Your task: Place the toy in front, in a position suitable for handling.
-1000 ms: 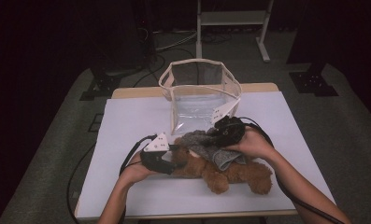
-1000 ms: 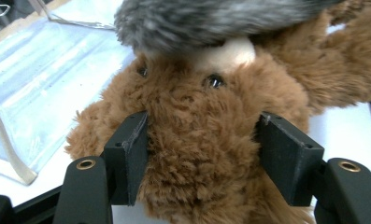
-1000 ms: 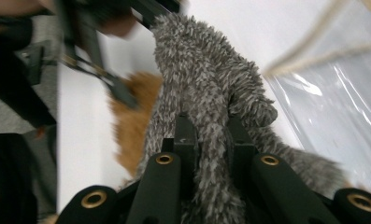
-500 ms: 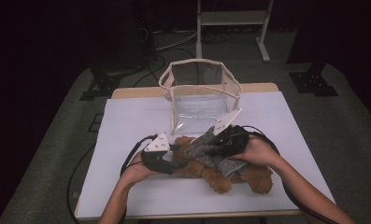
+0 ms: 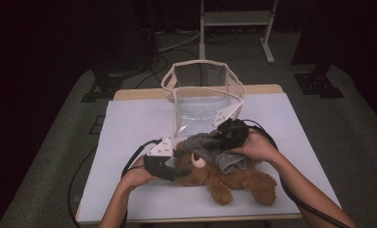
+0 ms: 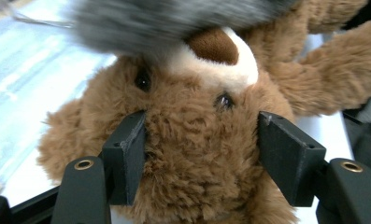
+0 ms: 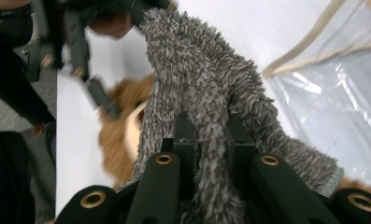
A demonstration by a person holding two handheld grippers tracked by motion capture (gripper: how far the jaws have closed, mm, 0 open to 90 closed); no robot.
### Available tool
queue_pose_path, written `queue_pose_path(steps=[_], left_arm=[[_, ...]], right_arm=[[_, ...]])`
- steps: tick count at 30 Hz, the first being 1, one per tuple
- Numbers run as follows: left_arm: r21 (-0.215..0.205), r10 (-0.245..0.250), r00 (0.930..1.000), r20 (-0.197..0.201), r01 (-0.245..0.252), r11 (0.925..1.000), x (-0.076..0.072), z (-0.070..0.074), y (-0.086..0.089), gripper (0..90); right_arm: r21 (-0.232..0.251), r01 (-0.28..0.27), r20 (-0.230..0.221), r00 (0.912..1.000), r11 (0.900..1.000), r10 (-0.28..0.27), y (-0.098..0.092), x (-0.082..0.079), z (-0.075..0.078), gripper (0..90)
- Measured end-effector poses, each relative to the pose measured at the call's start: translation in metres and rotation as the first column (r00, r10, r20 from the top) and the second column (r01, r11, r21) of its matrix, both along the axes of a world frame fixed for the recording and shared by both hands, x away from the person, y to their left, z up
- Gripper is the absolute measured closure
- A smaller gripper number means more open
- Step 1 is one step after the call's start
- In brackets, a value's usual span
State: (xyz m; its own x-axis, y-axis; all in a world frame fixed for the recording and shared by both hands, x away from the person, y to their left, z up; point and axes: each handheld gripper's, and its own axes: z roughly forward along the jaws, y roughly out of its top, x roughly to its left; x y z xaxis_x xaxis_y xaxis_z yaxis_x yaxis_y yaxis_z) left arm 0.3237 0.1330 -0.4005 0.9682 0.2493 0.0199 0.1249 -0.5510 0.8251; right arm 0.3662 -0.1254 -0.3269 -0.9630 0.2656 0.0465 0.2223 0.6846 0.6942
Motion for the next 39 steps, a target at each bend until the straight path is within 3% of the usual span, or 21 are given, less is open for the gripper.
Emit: queue_pose_path(steps=[2, 5, 7, 9, 10, 12, 14, 21, 25, 27, 28, 30, 31, 34, 39], left_arm=[[0.007, -0.028, 0.9995, -0.016, 0.028, 0.9996, -0.002, 0.001, 0.001, 35.0], [0.004, -0.031, 0.9995, -0.009, 0.031, 0.9995, -0.002, 0.005, 0.005, 35.6], [-0.020, 0.002, 1.0000, 0.003, -0.002, 0.9998, -0.001, 0.006, 0.008, 34.3], [-0.018, 0.002, 1.0000, 0.003, -0.002, 0.9998, 0.000, 0.005, 0.007, 34.8], [-0.010, -0.007, 1.0000, -0.001, 0.007, 0.9999, 0.000, 0.003, 0.005, 34.8], [0.025, -0.039, 0.9992, -0.002, 0.039, 0.9989, -0.003, 0.001, 0.002, 35.5], [0.034, -0.066, 0.9978, -0.007, 0.067, 0.9972, -0.006, 0.002, 0.002, 36.0], [0.048, -0.132, 0.9908, -0.030, 0.134, 0.9899, -0.010, 0.005, 0.006, 37.1], [0.026, -0.095, 0.9955, 0.003, 0.095, 0.9951, -0.009, 0.007, 0.008, 37.1], [0.035, -0.086, 0.9961, 0.019, 0.086, 0.9957, -0.008, 0.007, 0.008, 36.5], [0.031, -0.047, 0.9981, 0.039, 0.046, 0.9985, -0.006, 0.005, 0.004, 36.6], [0.031, 0.003, 0.9985, 0.055, -0.004, 0.9995, -0.003, 0.002, 0.000, 37.0], [0.031, 0.003, 0.9985, 0.055, -0.004, 0.9995, -0.003, 0.002, 0.000, 37.0], [-0.007, 0.085, 0.9943, 0.063, -0.085, 0.9964, 0.002, 0.002, 0.000, 35.6], [-0.004, 0.050, 0.9977, 0.045, -0.049, 0.9988, 0.001, 0.003, 0.002, 34.6]], right_arm=[[0.005, -0.001, 0.002, 1.0000, 1.000, 0.001, 0.006, 0.004, 0.002, 78.0], [-0.004, -0.009, 0.000, 1.0000, 1.000, 0.009, 0.012, 0.007, 0.000, 78.0], [-0.047, -0.018, -0.033, 0.9993, 0.999, 0.016, 0.014, 0.007, -0.012, 78.1], [-0.039, -0.025, -0.038, 0.9990, 0.999, 0.023, 0.012, 0.008, -0.015, 78.0], [-0.026, -0.017, -0.054, 0.9984, 1.000, 0.015, 0.010, 0.008, -0.015, 78.1], [-0.004, -0.021, -0.041, 0.9989, 1.000, 0.021, 0.009, 0.010, -0.012, 78.1], [-0.001, -0.024, -0.033, 0.9992, 1.000, 0.024, 0.015, 0.011, -0.011, 78.0], [-0.023, -0.040, -0.071, 0.9967, 0.999, 0.039, 0.039, 0.018, -0.022, 78.0], [-0.042, -0.017, -0.063, 0.9979, 0.999, 0.015, 0.027, 0.020, -0.023, 78.0], [-0.051, -0.011, -0.058, 0.9983, 0.999, 0.008, 0.021, 0.020, -0.023, 78.0], [-0.050, 0.004, -0.052, 0.9986, 0.999, -0.006, 0.009, 0.017, -0.022, 78.0], [-0.019, 0.004, -0.052, 0.9987, 1.000, -0.005, 0.002, 0.012, -0.018, 78.0], [-0.007, 0.000, -0.044, 0.9990, 1.000, 0.000, -0.001, 0.008, -0.016, 78.0], [0.022, -0.012, -0.029, 0.9995, 1.000, 0.013, -0.005, -0.002, -0.008, 78.0], [-0.005, -0.024, -0.020, 0.9995, 1.000, 0.024, -0.003, -0.006, -0.010, 78.0]])
